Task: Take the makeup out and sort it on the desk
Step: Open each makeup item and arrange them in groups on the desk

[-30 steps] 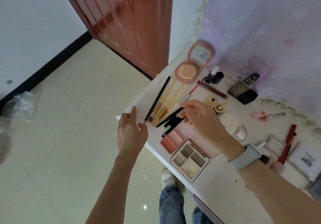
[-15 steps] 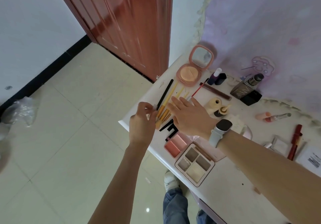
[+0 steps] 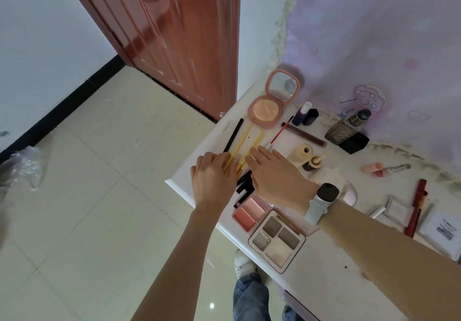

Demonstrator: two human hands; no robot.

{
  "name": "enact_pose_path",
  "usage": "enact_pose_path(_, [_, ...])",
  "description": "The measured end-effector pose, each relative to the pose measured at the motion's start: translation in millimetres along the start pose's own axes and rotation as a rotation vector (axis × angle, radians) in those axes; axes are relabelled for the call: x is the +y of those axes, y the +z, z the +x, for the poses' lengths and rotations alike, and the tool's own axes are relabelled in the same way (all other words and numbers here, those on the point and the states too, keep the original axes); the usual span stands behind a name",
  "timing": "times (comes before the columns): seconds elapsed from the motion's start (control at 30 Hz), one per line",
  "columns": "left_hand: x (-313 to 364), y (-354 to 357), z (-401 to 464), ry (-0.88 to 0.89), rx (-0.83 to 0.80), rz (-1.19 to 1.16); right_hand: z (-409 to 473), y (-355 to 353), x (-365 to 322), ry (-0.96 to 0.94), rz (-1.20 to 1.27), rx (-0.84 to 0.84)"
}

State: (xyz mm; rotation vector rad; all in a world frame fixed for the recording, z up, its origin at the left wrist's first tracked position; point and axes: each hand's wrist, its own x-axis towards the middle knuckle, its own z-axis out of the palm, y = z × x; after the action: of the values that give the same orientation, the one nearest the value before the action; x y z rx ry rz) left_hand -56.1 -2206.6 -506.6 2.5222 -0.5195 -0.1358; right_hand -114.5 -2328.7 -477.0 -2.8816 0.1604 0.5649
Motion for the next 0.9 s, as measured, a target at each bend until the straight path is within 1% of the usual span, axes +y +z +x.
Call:
enact_pose_path(0.1, [-1,-2,-10,0.08,0.014,0.023,-6,2,1,-0.007,0.006,0.007])
enact_pose_path(0.17, [0,-5,-16,0.094,0.019,0.009,-12,0,0,-0.025,0.053,0.046])
enact_pose_path(0.23, [3,-10,-22,0.092,0.048,-0.034,-25,-6,-1,-0.054,0.147,0.174])
enact_pose_path(0.33, [16,-19,-38,0.066,0.087,-0.125,-60,-17,1,-0.091,0.339,0.428])
enact_pose_path(0.4, [32,-21,-53,0.061,0.104,-0.175,-89,-16,11,-0.086,0.446,0.511])
enact_pose_path(0.47, [52,-20,-71,0.079,0.105,-0.211,-119,-8,29,-0.023,0.504,0.548])
enact_pose_path(0.57, [83,-10,-107,0.103,0.045,-0.262,-168,17,63,0.13,0.557,0.552])
enact_pose_path(0.63, [104,0,-133,0.131,-0.005,-0.305,-198,34,86,0.258,0.599,0.504])
enact_pose_path(0.7, [122,15,-160,0.137,-0.061,-0.347,-222,48,108,0.327,0.602,0.458])
enact_pose_path(0.8, [142,42,-196,0.091,-0.152,-0.351,-239,60,135,0.323,0.547,0.401])
enact_pose_path(0.9, [150,67,-222,0.046,-0.191,-0.269,-229,60,152,0.212,0.403,0.4])
